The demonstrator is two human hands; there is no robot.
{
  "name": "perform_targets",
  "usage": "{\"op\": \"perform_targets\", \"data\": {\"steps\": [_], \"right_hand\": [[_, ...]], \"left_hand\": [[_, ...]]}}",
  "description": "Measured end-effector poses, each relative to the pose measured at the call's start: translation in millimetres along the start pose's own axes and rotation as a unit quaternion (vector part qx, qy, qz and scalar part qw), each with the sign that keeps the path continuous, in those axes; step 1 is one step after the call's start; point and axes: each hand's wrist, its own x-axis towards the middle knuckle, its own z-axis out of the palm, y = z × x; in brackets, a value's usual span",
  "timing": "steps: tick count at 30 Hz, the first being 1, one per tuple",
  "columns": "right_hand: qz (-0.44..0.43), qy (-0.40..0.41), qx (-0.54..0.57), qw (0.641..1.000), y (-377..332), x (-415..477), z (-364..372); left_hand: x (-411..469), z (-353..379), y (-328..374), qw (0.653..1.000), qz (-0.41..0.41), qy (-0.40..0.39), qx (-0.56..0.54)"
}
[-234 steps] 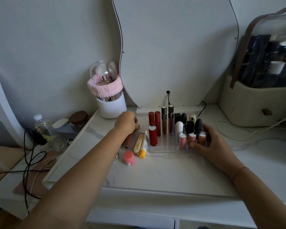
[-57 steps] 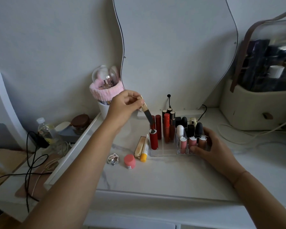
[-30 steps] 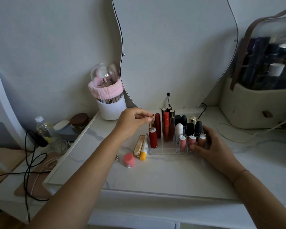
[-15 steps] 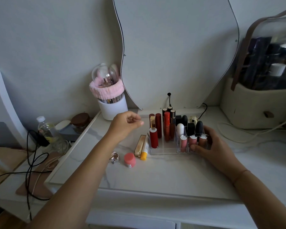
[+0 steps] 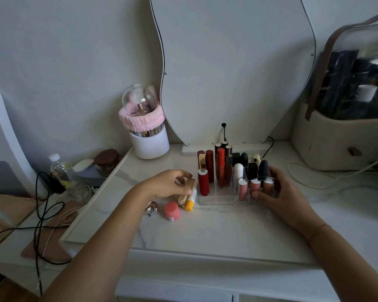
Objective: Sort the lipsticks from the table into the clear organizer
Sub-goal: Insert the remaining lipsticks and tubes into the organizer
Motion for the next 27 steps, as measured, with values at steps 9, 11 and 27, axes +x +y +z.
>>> {"op": "perform_targets", "data": {"steps": [9, 11, 27], "right_hand": [[-0.004, -0.003, 0.005, 1.000, 0.4, 0.6, 0.1], [-0.006, -0.001, 0.003, 1.000, 0.3, 0.3, 0.2], [-0.002, 0.000, -0.004, 1.000, -0.4, 0.7, -0.2]], "left_hand": [[-1.8, -1.9, -1.0, 0.997, -0.035, 0.058, 0.031], [-6.1, -0.7, 1.0, 0.999, -0.035, 0.025, 0.024], [-21.7, -9.8, -17.9, 0.979, -0.058, 0.188, 0.050]]}}
